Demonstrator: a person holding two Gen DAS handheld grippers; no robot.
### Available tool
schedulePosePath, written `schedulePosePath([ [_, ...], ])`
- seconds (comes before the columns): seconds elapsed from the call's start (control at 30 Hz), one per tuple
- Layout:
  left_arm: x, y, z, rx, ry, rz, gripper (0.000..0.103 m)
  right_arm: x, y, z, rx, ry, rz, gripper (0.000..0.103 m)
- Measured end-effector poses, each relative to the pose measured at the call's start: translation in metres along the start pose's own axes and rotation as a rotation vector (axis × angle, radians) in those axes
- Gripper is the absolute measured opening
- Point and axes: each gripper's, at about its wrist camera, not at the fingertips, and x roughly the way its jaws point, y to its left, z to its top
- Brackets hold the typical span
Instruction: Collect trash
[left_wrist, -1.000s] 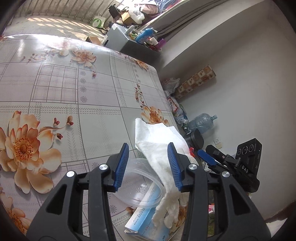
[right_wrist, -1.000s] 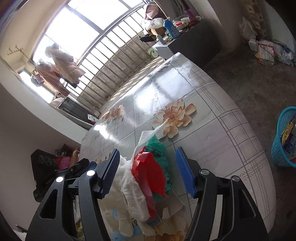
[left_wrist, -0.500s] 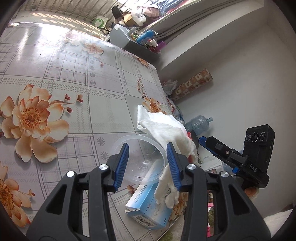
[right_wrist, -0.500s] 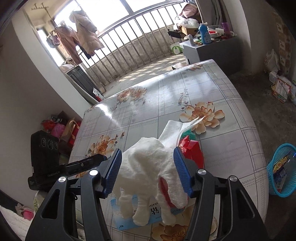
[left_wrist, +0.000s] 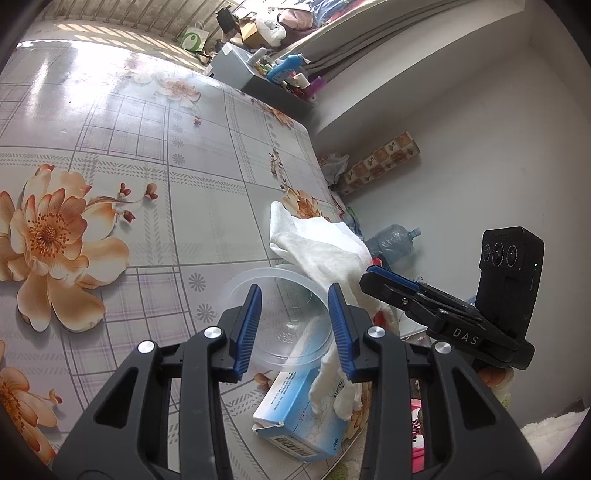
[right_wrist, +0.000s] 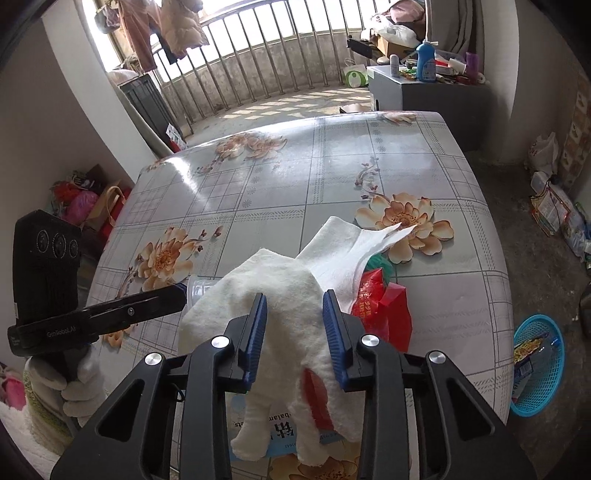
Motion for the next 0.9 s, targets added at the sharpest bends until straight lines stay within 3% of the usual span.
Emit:
schedulePosePath([
  [0.07, 0.0, 0.0, 0.0, 0.0, 0.0, 0.0, 0.034, -0.001, -0.001, -0.001, 0.006, 0.003, 0.01, 0.011],
  [0.17, 0.0, 0.0, 0.0, 0.0, 0.001, 0.0, 0.034, -0.008, -0.003, -0.002, 0.024, -0.015, 0.038, 0.005],
  [0.53, -0.004, 0.001, -0.002, 0.0, 0.001, 0.014, 0.034, -0.052, -0.018, -0.007, 0.11, -0.128, 0.136, 0.004],
  [0.77, -0.024, -0.021, 0.004, 0.053, -0.06, -0.051, 0.034, -0.054, -0.034, -0.016, 0.168, -0.126, 0.126, 0.005],
  [0.9, -0.012, -0.031, 0.014, 0.097, -0.02, 0.001, 0.034, -0.04, -0.035, -0.021, 0.182, -0.086, 0.147, 0.005],
])
